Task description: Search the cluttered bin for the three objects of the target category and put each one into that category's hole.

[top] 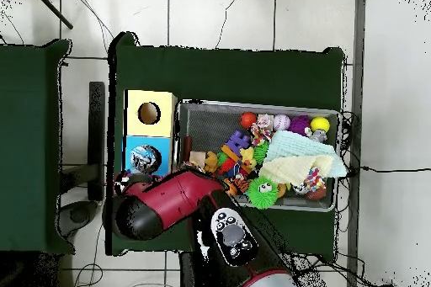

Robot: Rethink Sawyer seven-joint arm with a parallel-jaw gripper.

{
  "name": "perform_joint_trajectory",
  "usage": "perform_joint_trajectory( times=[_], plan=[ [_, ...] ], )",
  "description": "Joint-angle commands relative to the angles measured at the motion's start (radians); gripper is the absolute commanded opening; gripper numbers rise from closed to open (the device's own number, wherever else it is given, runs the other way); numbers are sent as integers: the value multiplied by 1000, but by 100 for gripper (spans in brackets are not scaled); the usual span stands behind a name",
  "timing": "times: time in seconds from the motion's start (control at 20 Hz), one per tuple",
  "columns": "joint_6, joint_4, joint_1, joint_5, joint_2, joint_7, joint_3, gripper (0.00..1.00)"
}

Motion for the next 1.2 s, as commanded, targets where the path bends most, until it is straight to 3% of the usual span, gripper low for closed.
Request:
perform_joint_trajectory(
  times=[0.05,1.2],
  plan=[
    [-9,-74,12,-44,-12,37,-93,100],
    [-86,-54,-67,-39,57,-22,55,100]
  ],
)
